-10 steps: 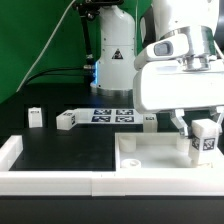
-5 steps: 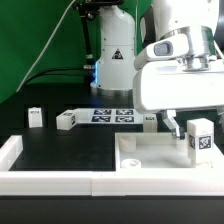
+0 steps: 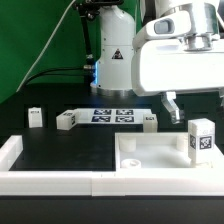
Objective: Assemble one leg
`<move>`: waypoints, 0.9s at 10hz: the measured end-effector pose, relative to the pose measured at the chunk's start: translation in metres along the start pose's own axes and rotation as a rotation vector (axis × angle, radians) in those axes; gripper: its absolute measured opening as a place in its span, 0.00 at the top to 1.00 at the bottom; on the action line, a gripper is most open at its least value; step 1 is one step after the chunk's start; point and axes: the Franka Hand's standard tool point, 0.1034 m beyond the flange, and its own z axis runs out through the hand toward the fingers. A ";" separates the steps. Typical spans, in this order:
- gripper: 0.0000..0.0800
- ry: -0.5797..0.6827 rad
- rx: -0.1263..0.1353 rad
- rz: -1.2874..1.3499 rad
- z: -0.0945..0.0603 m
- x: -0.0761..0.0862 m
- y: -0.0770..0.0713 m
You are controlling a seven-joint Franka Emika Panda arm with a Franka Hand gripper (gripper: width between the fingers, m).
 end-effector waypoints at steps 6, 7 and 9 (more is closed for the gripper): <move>0.19 -0.339 0.082 0.034 0.008 -0.013 -0.009; 0.19 -0.404 0.098 0.037 0.009 -0.011 -0.008; 0.19 -0.435 0.106 0.040 0.014 -0.008 -0.004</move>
Offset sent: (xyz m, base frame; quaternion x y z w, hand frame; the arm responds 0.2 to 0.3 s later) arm 0.0055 -0.0139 -0.0102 -0.0107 -0.2540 -0.0018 0.9671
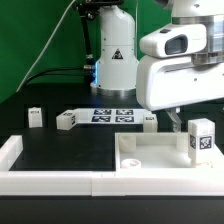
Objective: Assemble one leg
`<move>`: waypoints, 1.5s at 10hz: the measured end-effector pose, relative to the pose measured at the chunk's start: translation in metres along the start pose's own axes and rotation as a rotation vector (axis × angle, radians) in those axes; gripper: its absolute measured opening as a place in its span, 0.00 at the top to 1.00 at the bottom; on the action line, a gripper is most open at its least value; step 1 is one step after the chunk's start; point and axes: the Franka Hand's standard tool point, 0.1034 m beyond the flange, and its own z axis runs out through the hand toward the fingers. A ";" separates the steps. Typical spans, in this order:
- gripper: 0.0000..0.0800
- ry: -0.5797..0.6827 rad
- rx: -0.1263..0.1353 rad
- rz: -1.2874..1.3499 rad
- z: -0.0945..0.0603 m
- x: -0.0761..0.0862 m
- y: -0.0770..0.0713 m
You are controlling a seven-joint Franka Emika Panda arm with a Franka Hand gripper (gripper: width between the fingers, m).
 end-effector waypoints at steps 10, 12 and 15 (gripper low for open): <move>0.64 0.000 0.003 0.207 0.002 -0.001 0.000; 0.64 -0.003 0.009 0.519 0.003 -0.002 0.000; 0.64 -0.002 0.027 0.855 0.003 0.000 0.001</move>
Offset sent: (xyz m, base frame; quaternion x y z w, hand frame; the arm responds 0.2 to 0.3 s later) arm 0.0000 0.0000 0.0000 0.0000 0.0000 0.0000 1.0000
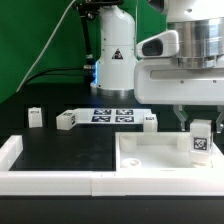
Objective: Assemble one leg
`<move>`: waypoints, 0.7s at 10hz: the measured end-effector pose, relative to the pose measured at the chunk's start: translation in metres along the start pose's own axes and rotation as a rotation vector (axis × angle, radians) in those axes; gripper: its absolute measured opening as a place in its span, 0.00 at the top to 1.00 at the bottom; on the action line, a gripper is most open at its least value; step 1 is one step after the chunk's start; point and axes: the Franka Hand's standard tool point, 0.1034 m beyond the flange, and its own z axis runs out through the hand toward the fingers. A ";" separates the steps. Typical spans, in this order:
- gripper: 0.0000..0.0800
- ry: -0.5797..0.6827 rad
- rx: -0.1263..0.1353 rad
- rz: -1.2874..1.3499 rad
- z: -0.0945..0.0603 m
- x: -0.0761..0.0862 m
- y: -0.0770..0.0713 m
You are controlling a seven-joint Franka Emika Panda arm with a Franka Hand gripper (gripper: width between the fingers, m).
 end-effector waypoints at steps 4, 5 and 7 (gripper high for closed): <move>0.63 -0.018 0.026 0.472 0.001 0.002 0.001; 0.63 -0.017 0.024 0.532 0.001 0.001 0.001; 0.38 -0.016 0.024 0.490 0.001 0.001 0.001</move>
Offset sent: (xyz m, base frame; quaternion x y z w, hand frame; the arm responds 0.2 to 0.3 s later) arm 0.0006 -0.0057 -0.0076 -0.0193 0.0079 0.1808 0.9833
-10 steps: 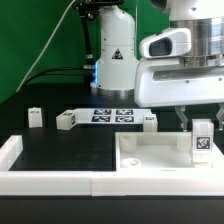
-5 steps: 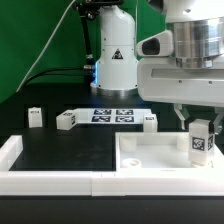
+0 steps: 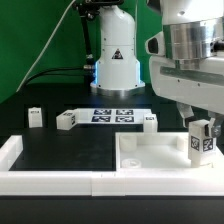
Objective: Assemble one leg
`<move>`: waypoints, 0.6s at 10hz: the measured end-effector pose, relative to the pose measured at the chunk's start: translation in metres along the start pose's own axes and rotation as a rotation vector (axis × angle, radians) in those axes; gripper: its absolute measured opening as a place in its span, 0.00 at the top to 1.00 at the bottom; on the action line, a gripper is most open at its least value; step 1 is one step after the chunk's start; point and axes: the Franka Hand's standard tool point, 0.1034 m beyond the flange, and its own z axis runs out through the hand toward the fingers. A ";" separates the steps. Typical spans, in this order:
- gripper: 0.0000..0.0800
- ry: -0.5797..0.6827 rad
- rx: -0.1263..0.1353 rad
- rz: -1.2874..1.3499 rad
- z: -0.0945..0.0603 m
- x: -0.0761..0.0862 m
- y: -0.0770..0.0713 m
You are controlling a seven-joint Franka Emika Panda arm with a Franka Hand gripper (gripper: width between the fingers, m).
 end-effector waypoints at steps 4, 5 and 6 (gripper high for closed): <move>0.20 0.007 -0.007 -0.321 0.001 -0.003 -0.001; 0.19 0.006 -0.008 -0.428 0.001 -0.005 -0.002; 0.19 0.006 -0.009 -0.540 0.001 -0.006 -0.002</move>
Offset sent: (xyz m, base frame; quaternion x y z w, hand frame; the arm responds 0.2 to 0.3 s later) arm 0.0029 0.0054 0.0017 -0.0072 0.0213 -0.3606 0.9325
